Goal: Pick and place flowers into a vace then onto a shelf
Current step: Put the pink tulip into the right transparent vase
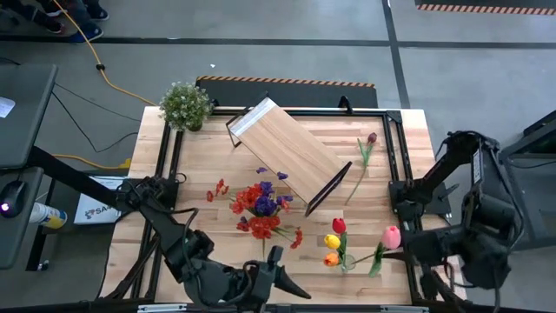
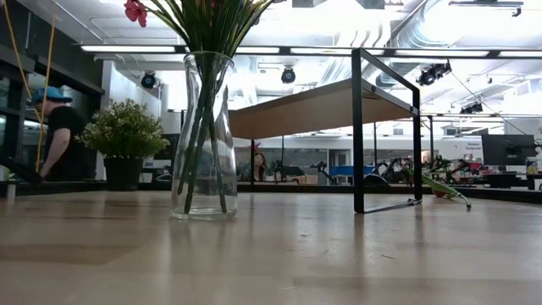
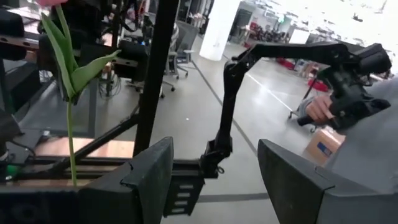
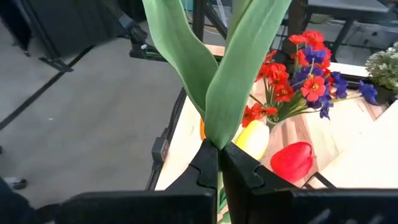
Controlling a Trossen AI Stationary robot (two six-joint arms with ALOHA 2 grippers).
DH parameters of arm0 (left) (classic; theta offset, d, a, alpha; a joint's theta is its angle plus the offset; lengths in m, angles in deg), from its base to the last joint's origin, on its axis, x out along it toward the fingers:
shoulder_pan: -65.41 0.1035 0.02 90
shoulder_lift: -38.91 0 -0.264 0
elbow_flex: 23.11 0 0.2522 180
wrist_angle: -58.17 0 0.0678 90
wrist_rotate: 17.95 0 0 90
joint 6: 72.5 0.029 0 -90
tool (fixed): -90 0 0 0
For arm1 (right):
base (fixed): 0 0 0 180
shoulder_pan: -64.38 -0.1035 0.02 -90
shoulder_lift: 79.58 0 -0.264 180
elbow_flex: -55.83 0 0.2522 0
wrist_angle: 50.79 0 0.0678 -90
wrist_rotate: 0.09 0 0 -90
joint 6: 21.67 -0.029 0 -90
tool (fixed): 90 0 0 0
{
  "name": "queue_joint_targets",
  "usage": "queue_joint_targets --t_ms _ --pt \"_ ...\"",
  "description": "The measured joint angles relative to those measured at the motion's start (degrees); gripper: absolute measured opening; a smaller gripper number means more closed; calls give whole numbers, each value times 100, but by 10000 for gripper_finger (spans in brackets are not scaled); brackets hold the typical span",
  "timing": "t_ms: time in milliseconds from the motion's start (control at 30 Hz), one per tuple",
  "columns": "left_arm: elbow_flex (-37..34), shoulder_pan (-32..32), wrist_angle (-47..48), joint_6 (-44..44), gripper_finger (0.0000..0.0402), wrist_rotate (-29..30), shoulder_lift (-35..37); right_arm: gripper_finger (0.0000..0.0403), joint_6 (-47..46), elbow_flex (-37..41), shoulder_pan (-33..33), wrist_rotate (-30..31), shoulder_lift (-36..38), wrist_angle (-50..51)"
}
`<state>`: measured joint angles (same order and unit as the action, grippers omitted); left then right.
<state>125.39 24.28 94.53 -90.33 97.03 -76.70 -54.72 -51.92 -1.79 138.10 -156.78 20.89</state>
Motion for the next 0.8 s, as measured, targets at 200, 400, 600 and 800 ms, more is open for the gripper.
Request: queue_joint_targets --t_ms 200,400,600,800 --pt "0 -124 208 -46 266 153 4 0 -227 0 0 226 -350 21" --pt "-2 -405 586 -69 266 778 89 0 -753 2 -2 270 -539 561" --pt "2 -789 719 -41 266 1575 182 0 -1192 2 -178 738 -539 924" --pt "2 -1134 807 -58 266 2417 199 0 -1614 2 -306 935 -539 1147"
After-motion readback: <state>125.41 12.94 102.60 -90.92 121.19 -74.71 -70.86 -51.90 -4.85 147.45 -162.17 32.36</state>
